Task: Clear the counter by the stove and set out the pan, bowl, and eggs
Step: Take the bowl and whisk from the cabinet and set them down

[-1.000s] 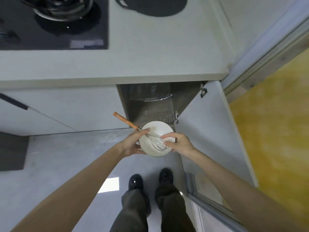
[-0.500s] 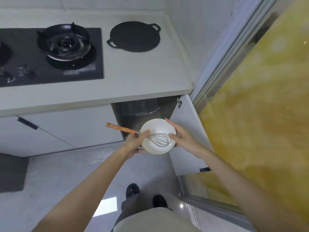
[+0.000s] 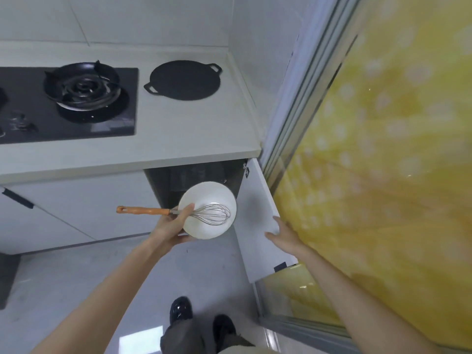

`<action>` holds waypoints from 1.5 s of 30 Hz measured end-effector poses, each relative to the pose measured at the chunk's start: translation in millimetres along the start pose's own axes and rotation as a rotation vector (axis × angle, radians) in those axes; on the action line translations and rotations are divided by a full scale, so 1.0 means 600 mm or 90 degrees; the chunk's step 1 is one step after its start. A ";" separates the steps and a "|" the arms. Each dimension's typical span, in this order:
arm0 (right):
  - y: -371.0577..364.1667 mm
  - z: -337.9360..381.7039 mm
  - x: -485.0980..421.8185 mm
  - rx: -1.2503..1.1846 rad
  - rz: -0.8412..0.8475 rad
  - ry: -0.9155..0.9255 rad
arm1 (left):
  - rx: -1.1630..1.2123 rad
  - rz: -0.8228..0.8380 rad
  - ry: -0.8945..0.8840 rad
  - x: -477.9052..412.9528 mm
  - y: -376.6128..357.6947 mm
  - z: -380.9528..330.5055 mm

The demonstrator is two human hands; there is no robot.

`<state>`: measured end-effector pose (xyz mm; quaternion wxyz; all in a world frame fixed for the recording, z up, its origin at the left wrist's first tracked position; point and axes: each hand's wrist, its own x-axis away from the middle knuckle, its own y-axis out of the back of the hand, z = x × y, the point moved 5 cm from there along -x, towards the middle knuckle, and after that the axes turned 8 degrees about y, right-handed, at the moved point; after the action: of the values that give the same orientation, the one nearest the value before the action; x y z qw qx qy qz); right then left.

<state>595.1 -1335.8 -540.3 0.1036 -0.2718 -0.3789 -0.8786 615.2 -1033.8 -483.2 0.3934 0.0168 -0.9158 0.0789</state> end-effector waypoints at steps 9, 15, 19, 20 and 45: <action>-0.065 0.021 -0.001 0.090 0.051 -0.051 | 0.050 -0.046 -0.013 0.019 0.031 0.006; -0.123 0.100 -0.006 0.001 0.100 -0.005 | 0.067 -0.048 -0.008 0.023 0.067 -0.014; -0.149 0.176 -0.024 -0.161 0.146 0.033 | 0.071 -0.047 -0.004 0.015 0.112 -0.044; -0.148 0.195 -0.031 -0.240 0.141 0.020 | 0.066 -0.046 -0.003 0.013 0.122 -0.054; 0.027 0.664 -0.179 -0.464 0.134 0.228 | -0.096 -0.027 -0.067 -0.143 0.225 -0.451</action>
<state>849.6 -1062.1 -364.9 0.1542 -0.1708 0.0104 -0.9731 856.5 -860.7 -379.5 0.3466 0.0108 -0.9379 0.0001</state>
